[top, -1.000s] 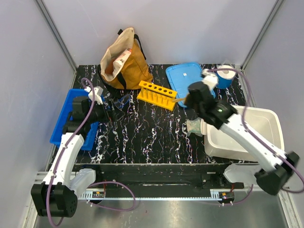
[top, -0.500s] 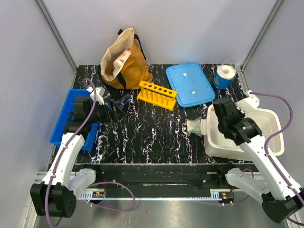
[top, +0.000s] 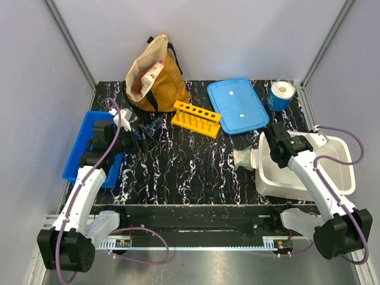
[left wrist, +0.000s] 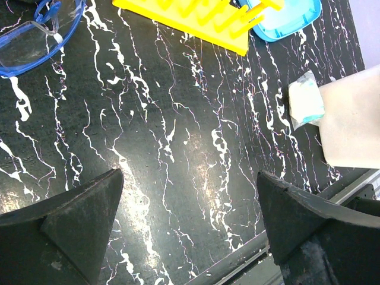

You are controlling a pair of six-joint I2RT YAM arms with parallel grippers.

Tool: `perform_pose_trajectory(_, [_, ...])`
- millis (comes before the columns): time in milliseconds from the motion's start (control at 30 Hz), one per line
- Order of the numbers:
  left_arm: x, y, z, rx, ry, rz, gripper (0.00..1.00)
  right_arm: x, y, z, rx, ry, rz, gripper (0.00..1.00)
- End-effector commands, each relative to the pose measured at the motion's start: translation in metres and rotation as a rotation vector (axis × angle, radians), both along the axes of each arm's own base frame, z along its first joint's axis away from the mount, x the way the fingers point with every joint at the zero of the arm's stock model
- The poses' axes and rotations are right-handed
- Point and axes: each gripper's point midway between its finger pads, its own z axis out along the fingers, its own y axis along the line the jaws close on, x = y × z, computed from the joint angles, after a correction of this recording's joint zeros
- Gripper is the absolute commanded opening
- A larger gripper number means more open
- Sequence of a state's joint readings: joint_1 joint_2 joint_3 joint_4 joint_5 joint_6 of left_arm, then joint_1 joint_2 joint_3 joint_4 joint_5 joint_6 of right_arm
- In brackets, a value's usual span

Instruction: Organize the chemistry lab equipment

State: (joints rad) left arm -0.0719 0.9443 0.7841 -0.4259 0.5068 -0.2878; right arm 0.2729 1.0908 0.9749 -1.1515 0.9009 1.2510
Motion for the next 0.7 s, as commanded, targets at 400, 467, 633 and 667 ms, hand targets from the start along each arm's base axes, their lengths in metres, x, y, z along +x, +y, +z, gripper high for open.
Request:
perform_pose_trajectory(400, [0.005,0.005,0.019,0.032,-0.079,0.021,0.99,0.020,-0.005,0.043,-0.087,-0.047,0.091,0.47])
perform_pose_trajectory(467, [0.004,0.005,0.019,0.035,-0.082,0.023,0.99,0.034,0.001,0.056,-0.094,-0.080,0.177,0.48])
perform_pose_trajectory(633, [0.005,0.006,0.020,0.036,-0.084,0.028,0.99,0.062,0.037,0.086,-0.075,-0.141,0.507,0.56])
perform_pose_trajectory(667, [0.005,0.008,0.019,0.040,-0.081,0.040,0.99,0.066,0.048,0.090,-0.064,-0.152,0.591,0.57])
